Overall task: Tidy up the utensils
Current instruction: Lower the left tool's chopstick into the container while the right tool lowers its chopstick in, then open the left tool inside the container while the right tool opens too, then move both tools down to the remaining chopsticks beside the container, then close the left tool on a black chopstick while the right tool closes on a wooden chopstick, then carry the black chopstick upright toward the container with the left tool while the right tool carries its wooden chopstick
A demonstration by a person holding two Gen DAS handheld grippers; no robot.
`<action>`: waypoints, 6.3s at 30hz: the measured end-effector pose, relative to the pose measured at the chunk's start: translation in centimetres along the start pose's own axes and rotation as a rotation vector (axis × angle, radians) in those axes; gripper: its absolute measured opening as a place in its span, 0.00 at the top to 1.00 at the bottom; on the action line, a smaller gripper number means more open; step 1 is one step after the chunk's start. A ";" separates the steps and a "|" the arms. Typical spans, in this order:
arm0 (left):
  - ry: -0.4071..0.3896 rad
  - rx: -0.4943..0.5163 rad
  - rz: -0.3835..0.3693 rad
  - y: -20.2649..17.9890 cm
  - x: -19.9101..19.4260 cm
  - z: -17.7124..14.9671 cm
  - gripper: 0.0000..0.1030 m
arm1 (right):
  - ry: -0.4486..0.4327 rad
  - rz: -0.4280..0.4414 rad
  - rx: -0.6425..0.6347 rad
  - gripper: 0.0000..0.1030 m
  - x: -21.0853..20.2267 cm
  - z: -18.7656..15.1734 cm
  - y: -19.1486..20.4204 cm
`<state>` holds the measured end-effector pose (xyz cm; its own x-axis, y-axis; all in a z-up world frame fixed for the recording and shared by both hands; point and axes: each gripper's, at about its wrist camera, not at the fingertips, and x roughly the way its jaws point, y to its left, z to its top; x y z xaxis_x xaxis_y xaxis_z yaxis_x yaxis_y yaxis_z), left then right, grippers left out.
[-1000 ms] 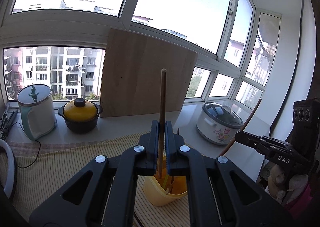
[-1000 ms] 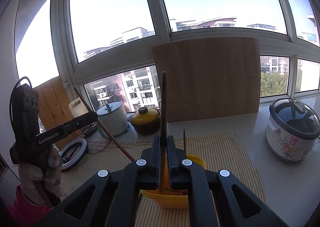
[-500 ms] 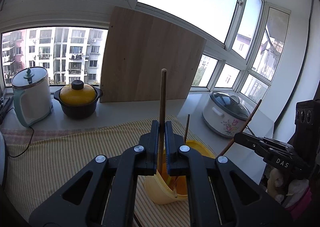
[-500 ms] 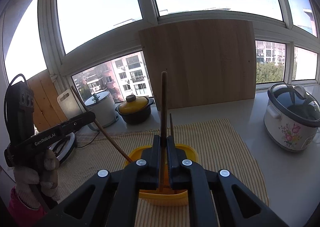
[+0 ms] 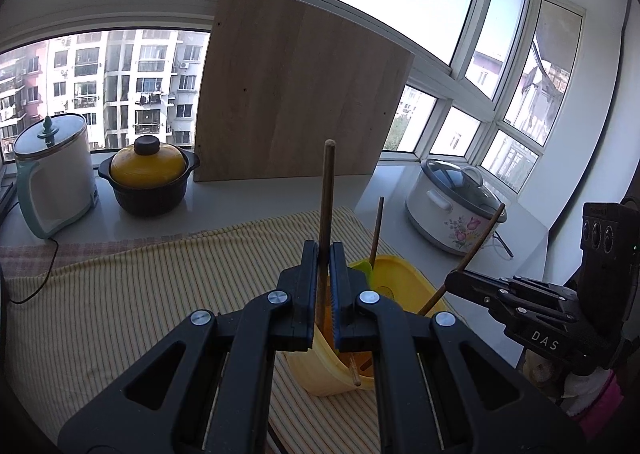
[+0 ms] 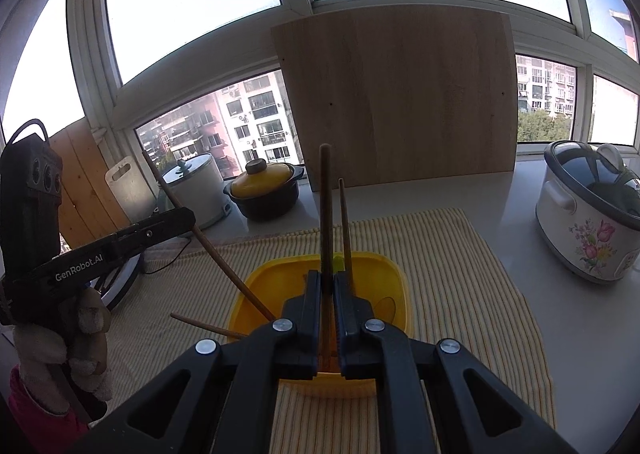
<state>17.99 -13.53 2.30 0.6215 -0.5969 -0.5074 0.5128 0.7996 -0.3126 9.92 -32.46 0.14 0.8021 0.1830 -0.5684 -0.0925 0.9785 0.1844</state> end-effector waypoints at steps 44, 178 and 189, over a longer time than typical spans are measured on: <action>0.181 -0.077 0.135 9.1 -4.0 -9.2 0.52 | -0.024 0.083 -0.002 0.06 -4.5 -6.6 4.8; 0.311 -0.166 0.167 14.6 -3.2 -13.1 0.97 | 0.418 0.143 -0.123 0.97 15.0 -8.5 15.1; 0.199 -0.153 0.128 12.5 -7.4 -11.4 0.97 | 0.278 0.218 -0.162 0.97 9.5 -7.6 15.6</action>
<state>13.02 1.64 -7.01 0.5391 -0.4775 -0.6938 0.3328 0.8775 -0.3453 11.60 -14.77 -8.46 0.5652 0.3850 -0.7296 -0.3531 0.9122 0.2079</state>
